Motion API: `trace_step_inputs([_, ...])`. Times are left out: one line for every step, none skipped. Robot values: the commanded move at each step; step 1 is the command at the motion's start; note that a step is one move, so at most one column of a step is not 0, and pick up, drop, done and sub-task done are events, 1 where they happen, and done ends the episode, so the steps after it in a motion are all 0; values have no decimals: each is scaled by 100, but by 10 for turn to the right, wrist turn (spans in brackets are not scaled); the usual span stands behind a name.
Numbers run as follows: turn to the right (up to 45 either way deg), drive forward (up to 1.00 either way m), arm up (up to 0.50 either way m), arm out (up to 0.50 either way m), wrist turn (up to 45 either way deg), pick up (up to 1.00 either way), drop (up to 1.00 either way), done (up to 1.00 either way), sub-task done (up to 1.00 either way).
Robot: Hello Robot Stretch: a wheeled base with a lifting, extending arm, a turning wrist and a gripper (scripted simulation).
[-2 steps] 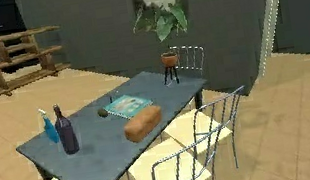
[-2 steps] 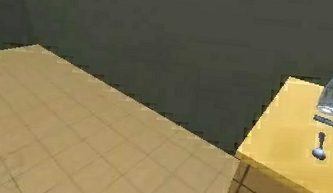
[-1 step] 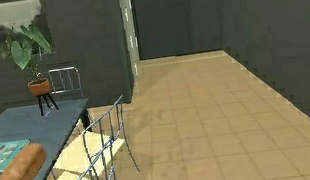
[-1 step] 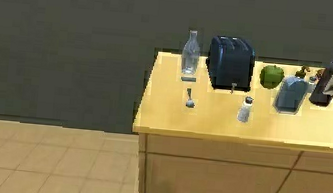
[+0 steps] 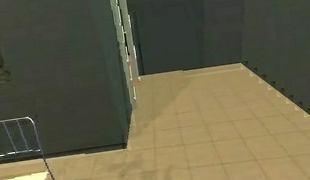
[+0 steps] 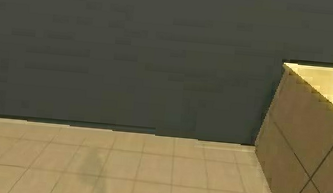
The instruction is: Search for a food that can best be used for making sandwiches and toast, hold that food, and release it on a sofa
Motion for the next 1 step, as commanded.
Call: trace_step_inputs([30, 0, 0, 0, 0, 0, 0, 0, 0])
